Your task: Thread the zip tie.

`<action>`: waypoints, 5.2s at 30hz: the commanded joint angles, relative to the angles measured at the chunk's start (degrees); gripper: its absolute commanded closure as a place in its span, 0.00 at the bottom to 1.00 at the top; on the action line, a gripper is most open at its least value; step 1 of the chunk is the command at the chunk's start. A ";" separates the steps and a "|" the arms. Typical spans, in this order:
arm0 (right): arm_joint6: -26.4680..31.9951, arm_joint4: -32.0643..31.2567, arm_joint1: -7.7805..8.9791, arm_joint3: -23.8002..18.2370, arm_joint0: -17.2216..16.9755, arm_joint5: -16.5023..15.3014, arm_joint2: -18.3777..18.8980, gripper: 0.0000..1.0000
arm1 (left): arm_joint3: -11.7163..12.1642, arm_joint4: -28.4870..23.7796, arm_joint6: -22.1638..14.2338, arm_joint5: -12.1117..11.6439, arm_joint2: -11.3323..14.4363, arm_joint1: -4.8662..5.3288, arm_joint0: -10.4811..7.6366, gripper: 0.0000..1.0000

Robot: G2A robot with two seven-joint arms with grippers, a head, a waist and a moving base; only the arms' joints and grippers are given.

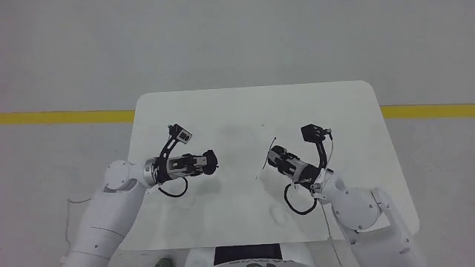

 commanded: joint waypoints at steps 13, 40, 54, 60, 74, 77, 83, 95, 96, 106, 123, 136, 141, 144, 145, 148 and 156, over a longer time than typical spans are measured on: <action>-8.11 4.53 -0.45 -2.28 -1.55 -3.21 -0.82 1.00 | 1.43 -2.13 2.78 0.04 1.98 0.45 -0.93 1.00; -34.87 -15.27 -1.35 -3.84 -8.09 -8.99 -11.20 1.00 | 2.29 -1.00 8.75 0.04 3.62 -1.63 -1.63 1.00; -45.67 -31.16 -2.49 -1.15 -7.24 -1.87 -19.38 1.00 | 0.08 0.09 15.11 0.04 7.89 -2.58 -1.39 1.00; -47.12 -35.51 -2.55 0.08 -7.34 -0.92 -20.40 1.00 | -0.06 1.47 16.10 0.04 8.00 -2.81 -1.76 1.00; -48.46 -39.67 -3.30 2.71 -4.96 2.59 -22.93 1.00 | -1.13 2.62 19.83 0.04 9.48 -2.94 -1.17 1.00; -49.06 -40.87 -3.79 4.32 -3.62 4.84 -24.00 1.00 | -1.22 3.49 20.38 0.04 9.74 -3.04 -1.30 1.00; -50.49 -41.10 -4.51 5.05 -2.08 7.21 -24.86 1.00 | -1.56 5.20 20.84 0.04 9.48 -3.27 -1.51 1.00; -49.03 -43.79 -4.59 5.36 -1.70 7.78 -24.89 1.00 | -1.56 5.20 20.84 0.04 9.48 -3.27 -1.51 1.00; -48.81 -44.04 -4.62 5.44 -1.67 7.80 -24.93 1.00 | -1.56 5.20 20.84 0.04 9.48 -3.27 -1.51 1.00; -50.16 -45.77 -4.90 5.51 -1.74 9.35 -24.73 1.00 | -1.56 5.20 20.84 0.04 9.48 -3.27 -1.51 1.00; -45.36 -47.42 -5.54 4.50 -2.38 9.71 -23.68 1.00 | -1.56 5.20 20.84 0.04 9.48 -3.27 -1.51 1.00; -43.57 -48.62 -5.96 4.71 -2.20 8.72 -23.92 1.00 | -1.56 5.20 20.84 0.04 9.48 -3.27 -1.51 1.00; -43.27 -48.71 -6.10 4.87 -2.13 8.39 -23.98 1.00 | -1.56 5.20 20.84 0.04 9.48 -3.27 -1.51 1.00; -43.31 -48.75 -6.17 4.90 -2.18 8.28 -23.93 1.00 | -1.56 5.20 20.84 0.04 9.48 -3.27 -1.51 1.00; -43.31 -48.71 -6.19 4.91 -2.20 8.27 -23.91 1.00 | -1.56 5.20 20.84 0.04 9.48 -3.27 -1.51 1.00; -43.28 -48.69 -6.26 4.93 -2.24 8.13 -23.87 1.00 | -1.56 5.20 20.84 0.04 9.48 -3.27 -1.51 1.00; -42.92 -48.93 -6.36 4.82 -2.37 7.36 -23.76 1.00 | -1.56 5.20 20.84 0.04 9.48 -3.27 -1.51 1.00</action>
